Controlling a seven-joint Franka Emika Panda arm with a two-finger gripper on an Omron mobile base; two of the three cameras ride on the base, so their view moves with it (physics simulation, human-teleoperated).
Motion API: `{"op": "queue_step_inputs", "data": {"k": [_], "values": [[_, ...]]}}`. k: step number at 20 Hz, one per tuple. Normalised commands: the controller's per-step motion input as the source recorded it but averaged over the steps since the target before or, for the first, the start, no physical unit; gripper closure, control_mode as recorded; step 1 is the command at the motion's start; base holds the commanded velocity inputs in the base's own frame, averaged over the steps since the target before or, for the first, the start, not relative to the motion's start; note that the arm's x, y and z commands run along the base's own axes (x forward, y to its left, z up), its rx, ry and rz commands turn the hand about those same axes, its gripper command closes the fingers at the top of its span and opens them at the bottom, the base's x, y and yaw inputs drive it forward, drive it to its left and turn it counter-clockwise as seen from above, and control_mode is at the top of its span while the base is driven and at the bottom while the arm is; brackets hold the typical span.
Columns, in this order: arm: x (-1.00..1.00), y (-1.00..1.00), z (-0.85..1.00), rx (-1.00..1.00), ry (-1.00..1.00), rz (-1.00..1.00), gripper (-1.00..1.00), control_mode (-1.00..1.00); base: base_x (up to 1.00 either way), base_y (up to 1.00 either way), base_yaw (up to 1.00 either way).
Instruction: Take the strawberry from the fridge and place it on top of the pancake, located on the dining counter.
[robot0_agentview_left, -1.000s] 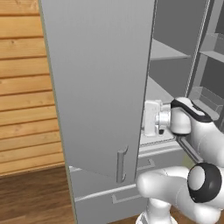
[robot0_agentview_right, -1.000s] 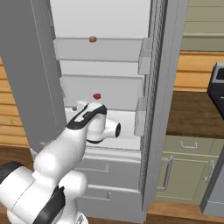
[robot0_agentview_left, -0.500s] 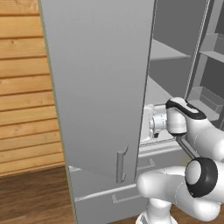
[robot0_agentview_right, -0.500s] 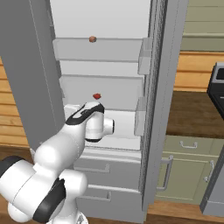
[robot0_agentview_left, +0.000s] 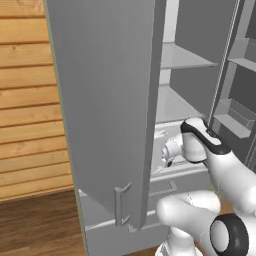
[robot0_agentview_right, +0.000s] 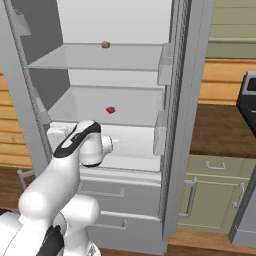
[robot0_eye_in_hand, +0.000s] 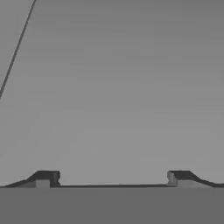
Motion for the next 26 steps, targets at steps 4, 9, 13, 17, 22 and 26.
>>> {"op": "queue_step_inputs", "data": {"k": [4,9,13,17,22,26], "values": [[-0.81,0.82,0.06,0.00,-0.07,0.16,-1.00,-1.00,0.00,0.00,0.00],[-0.69,0.88,0.01,0.00,-0.04,0.12,-1.00,-1.00,0.00,0.00,0.00],[-0.59,0.94,0.00,0.00,-0.05,0.08,-1.00,-1.00,0.00,0.00,0.00],[-0.61,0.83,0.00,0.00,-0.08,0.06,-1.00,-1.00,0.00,0.00,0.00],[-0.51,0.61,0.01,0.01,-0.14,0.02,-1.00,-1.00,0.00,0.00,0.00],[-0.35,0.34,0.05,0.00,-0.20,0.00,-1.00,-1.00,0.00,0.00,0.00]]}}
